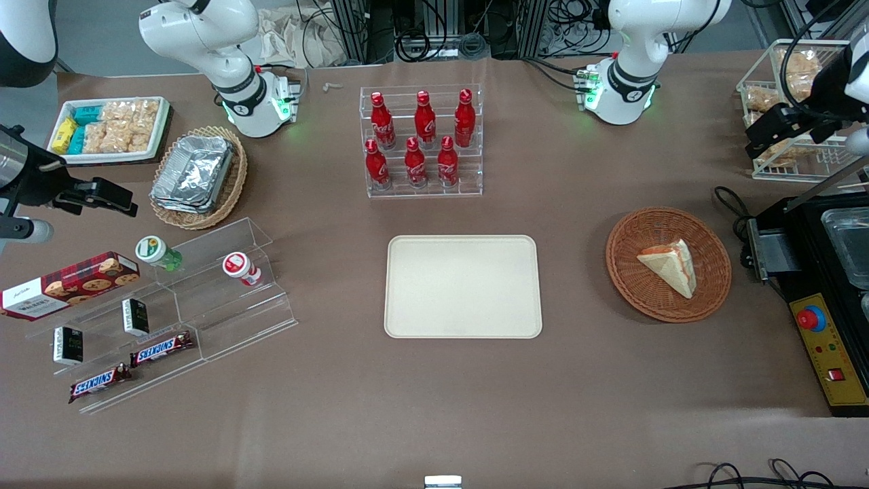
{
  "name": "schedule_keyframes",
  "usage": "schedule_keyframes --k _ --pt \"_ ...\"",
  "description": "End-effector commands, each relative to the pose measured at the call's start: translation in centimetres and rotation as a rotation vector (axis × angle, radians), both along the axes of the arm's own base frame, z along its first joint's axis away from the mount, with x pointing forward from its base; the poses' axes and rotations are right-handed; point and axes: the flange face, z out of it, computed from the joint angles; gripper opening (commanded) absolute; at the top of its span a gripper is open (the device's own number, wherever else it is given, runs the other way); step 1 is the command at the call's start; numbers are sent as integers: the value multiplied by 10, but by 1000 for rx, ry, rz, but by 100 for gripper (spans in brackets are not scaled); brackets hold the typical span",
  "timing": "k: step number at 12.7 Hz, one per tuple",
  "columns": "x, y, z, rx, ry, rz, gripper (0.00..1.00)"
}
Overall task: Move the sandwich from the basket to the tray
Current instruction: 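Move the left gripper out toward the wicker basket with the sandwich, then lower the open left gripper over the wrapped sandwich in the basket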
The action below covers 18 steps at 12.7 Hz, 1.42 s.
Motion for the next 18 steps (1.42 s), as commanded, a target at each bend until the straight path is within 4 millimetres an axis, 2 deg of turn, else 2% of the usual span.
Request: schedule_keyframes --k 1,4,6,9,11,13,15,17,18 --pt "-4 1 0 7 1 147 100" --pt "-2 -1 -3 -5 3 368 100" --pt "-2 0 -8 -8 12 411 100" --pt "-3 5 -29 7 40 496 100" --pt "-4 6 -52 12 43 551 100" --pt "0 6 -88 16 31 627 100" --pt "5 8 -114 11 14 643 100" --pt "6 27 -149 11 16 679 100" --pt "7 30 -160 9 7 683 100"
